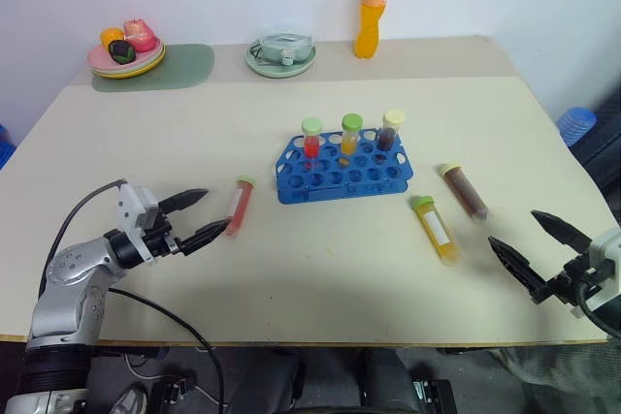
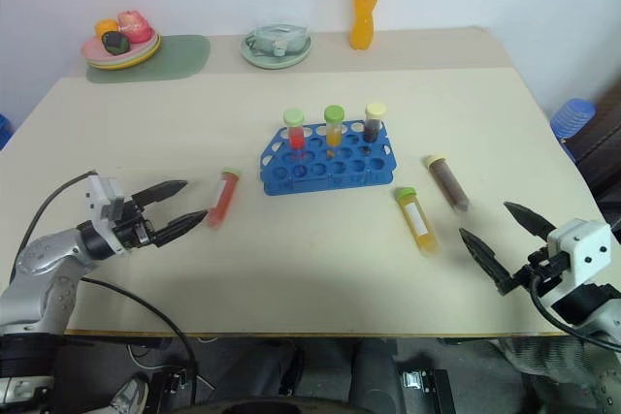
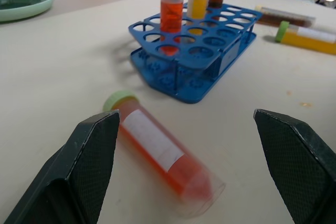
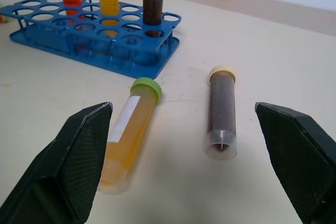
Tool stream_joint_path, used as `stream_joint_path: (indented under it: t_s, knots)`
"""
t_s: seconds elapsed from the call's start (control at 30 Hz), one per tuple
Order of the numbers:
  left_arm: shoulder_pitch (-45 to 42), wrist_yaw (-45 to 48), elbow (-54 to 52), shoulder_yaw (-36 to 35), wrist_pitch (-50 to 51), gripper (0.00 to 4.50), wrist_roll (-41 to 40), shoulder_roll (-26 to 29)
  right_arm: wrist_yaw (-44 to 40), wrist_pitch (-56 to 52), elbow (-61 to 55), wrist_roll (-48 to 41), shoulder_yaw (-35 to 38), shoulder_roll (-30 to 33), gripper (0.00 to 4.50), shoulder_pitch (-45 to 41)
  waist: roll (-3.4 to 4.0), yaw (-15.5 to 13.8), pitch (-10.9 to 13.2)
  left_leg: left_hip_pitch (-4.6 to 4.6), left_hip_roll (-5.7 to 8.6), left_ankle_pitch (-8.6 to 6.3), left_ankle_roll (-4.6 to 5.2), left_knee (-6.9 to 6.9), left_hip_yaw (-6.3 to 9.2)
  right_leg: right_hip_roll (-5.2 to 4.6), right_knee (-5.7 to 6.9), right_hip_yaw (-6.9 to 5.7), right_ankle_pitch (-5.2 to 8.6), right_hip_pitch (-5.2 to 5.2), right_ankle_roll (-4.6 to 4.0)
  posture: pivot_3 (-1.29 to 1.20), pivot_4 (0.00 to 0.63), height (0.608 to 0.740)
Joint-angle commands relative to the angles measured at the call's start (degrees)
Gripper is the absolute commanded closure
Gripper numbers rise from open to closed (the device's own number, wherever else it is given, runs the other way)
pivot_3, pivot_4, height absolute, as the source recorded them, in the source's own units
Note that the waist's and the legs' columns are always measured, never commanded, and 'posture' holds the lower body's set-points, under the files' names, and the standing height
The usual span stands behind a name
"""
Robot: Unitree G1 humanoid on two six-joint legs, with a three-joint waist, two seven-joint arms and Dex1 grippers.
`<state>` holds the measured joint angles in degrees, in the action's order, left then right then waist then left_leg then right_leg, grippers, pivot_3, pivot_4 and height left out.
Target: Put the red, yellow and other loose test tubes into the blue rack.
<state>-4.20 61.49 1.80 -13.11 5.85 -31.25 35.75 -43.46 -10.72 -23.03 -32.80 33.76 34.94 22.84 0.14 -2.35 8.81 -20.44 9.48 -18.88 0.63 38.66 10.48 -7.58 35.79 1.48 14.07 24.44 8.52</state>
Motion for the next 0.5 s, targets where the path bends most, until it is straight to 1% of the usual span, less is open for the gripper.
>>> stream_joint_path:
  t_s: [0.03,0.33,0.5]
  knots:
    - [0.5,0.2,-2.2,-0.5,0.2,0.33,-0.8,-0.2,1.8,-1.9,-4.1,-0.4,-0.4,1.1,0.0,-1.1,0.0,0.0,0.0,0.0,0.0,0.0,0.0,-0.01,0.0,0.0,0.0,0.0,0.0,0.0,0.0,0.0,0.15,0.74]
    - [-0.9,1.1,-1.5,-0.2,0.1,0.33,-1.2,-0.9,3.3,-4.8,-5.9,-0.3,-0.5,1.4,0.0,-2.7,0.0,0.0,0.0,-0.01,-0.01,0.0,0.0,-0.04,0.0,0.0,-0.08,-0.01,0.0,0.0,0.0,0.0,0.15,0.74]
    - [-2.1,5.4,-0.6,1.5,-1.0,0.33,-0.9,-0.6,4.5,-7.4,-7.0,-0.5,-2.0,1.9,0.0,-4.9,0.0,0.0,0.0,-0.01,-0.01,0.0,0.0,-0.04,0.0,0.0,-0.1,-0.01,0.0,0.0,0.0,0.0,0.15,0.74]
